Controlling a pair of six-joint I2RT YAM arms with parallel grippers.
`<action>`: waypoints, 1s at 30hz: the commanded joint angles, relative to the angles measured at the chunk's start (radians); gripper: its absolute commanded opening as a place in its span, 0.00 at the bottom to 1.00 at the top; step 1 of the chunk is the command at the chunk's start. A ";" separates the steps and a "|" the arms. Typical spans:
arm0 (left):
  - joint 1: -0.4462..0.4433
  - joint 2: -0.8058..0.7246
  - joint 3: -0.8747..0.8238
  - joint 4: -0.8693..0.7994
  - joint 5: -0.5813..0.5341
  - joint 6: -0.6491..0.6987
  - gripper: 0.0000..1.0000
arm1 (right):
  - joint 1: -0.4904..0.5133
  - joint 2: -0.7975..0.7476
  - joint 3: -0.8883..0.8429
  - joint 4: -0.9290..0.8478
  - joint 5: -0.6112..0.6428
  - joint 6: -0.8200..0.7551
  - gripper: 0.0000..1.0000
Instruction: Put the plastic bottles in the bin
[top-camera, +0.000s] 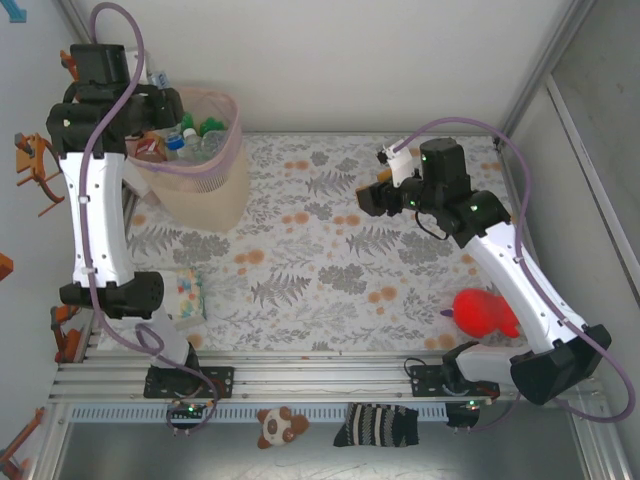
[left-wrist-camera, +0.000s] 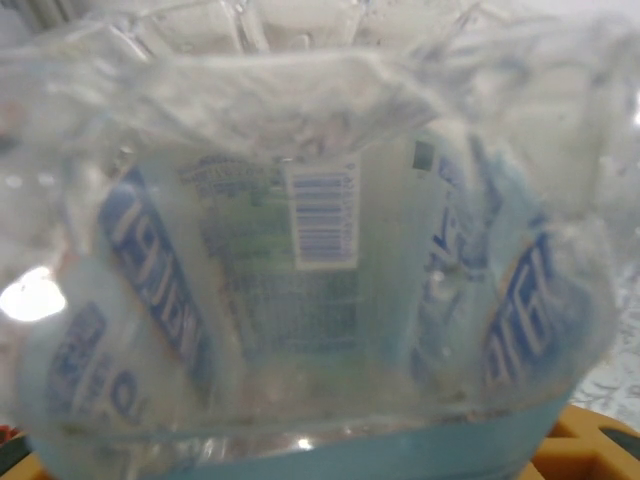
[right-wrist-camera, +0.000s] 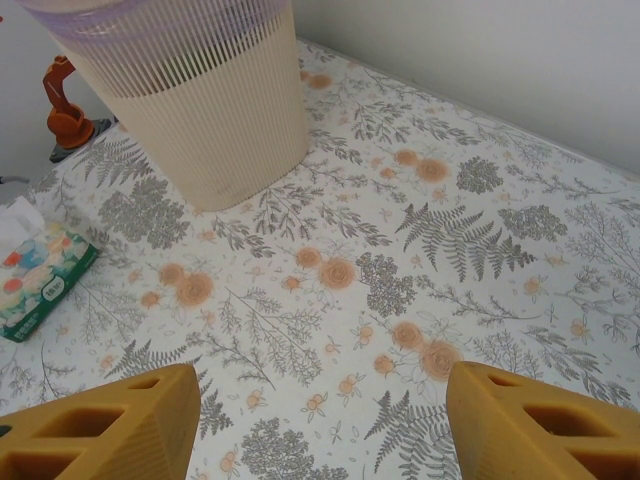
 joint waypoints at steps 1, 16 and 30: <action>0.032 0.041 0.035 -0.032 0.033 0.052 0.50 | 0.012 0.002 0.019 0.002 0.020 0.004 0.65; 0.063 0.254 0.073 -0.125 0.069 0.086 0.54 | 0.014 0.001 0.009 0.006 0.039 -0.005 0.65; 0.066 0.301 0.100 -0.149 0.091 0.083 0.76 | 0.014 -0.010 0.002 0.002 0.050 -0.013 0.65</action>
